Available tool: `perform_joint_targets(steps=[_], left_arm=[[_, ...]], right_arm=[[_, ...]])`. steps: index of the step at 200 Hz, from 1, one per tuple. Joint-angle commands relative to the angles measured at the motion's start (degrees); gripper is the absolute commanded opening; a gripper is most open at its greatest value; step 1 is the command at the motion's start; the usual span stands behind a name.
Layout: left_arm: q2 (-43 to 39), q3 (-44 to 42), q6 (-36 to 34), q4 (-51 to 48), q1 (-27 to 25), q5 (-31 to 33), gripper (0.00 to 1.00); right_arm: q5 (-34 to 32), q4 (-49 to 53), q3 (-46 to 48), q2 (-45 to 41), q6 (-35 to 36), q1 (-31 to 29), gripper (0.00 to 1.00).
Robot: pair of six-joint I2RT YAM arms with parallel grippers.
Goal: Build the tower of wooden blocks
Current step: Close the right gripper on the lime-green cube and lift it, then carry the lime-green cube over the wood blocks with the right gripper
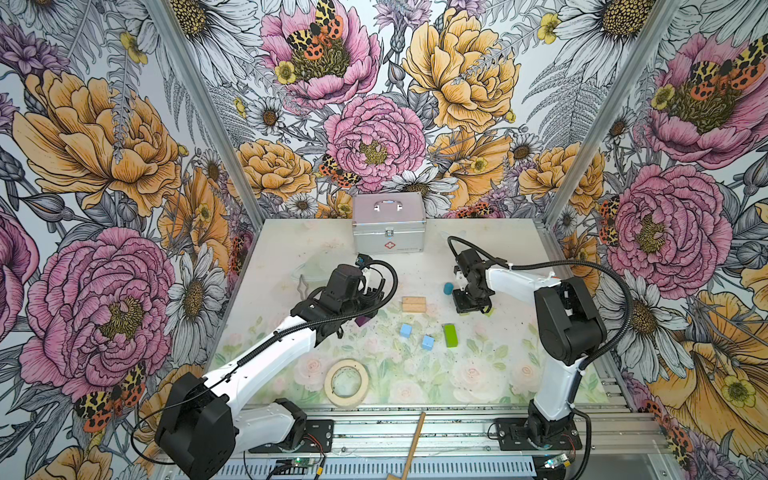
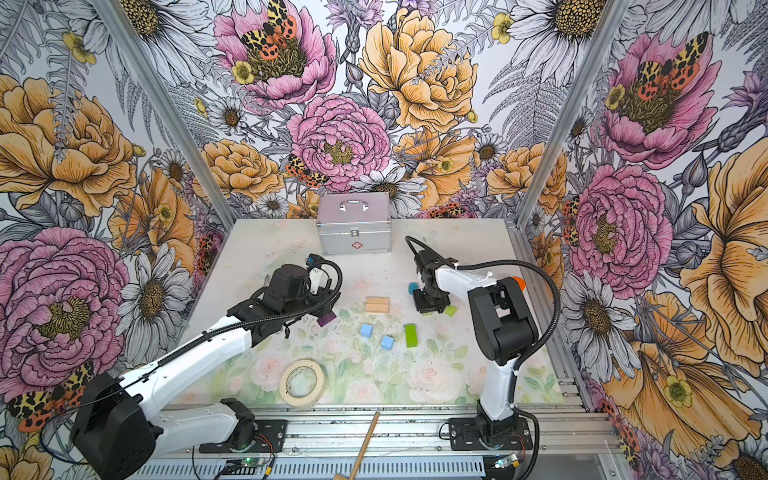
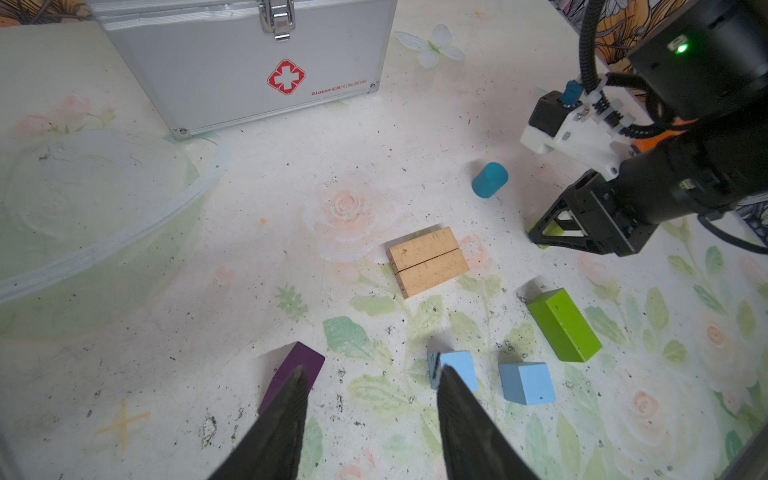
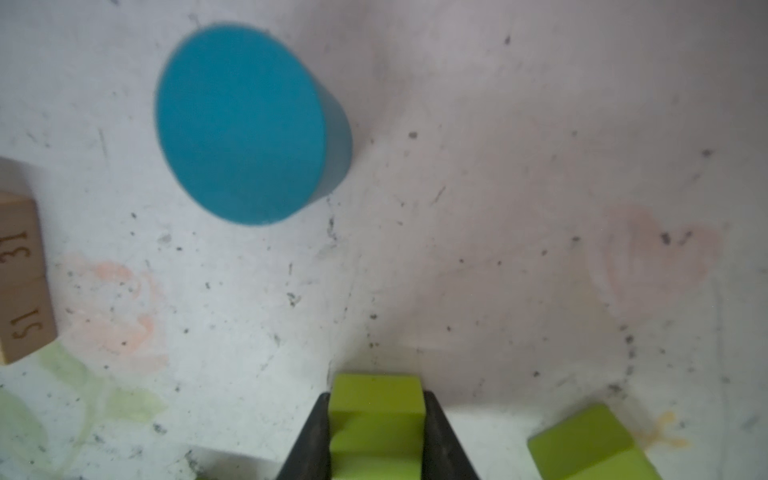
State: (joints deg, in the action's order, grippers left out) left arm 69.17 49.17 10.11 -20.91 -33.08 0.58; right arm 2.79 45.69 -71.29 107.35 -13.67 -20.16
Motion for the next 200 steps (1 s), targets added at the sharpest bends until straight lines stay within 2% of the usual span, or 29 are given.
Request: perform_joint_targets(steps=[1, 26, 50, 96, 138, 200], left_arm=[[-1.9, -0.8, 0.4, 1.3, 0.5, -0.9, 0.52], [-2.9, -1.3, 0.5, 1.5, 0.5, -0.1, 0.52], [-4.3, -2.0, 0.8, 1.9, 0.6, 1.0, 0.52], [-6.1, -2.9, 1.1, 2.4, 0.5, 1.7, 0.51], [-7.1, -3.4, 1.1, 2.5, 0.5, 2.6, 0.51], [-7.1, -3.5, 1.1, 2.7, 0.4, 2.2, 0.51]], right_arm=[[-4.7, 3.8, -1.7, -5.9, -5.8, -2.6, 0.00], [-9.4, 8.6, -6.2, -8.6, -9.7, -7.1, 0.00], [-9.3, 9.7, -9.6, -8.8, -14.7, -11.1, 0.00], [-8.8, 9.8, -18.7, -0.3, -22.2, -19.3, 0.00], [-8.2, 10.1, -27.4, 8.6, -25.2, -22.6, 0.00], [-10.9, 10.3, -28.2, 11.6, -27.9, -23.3, 0.00]])
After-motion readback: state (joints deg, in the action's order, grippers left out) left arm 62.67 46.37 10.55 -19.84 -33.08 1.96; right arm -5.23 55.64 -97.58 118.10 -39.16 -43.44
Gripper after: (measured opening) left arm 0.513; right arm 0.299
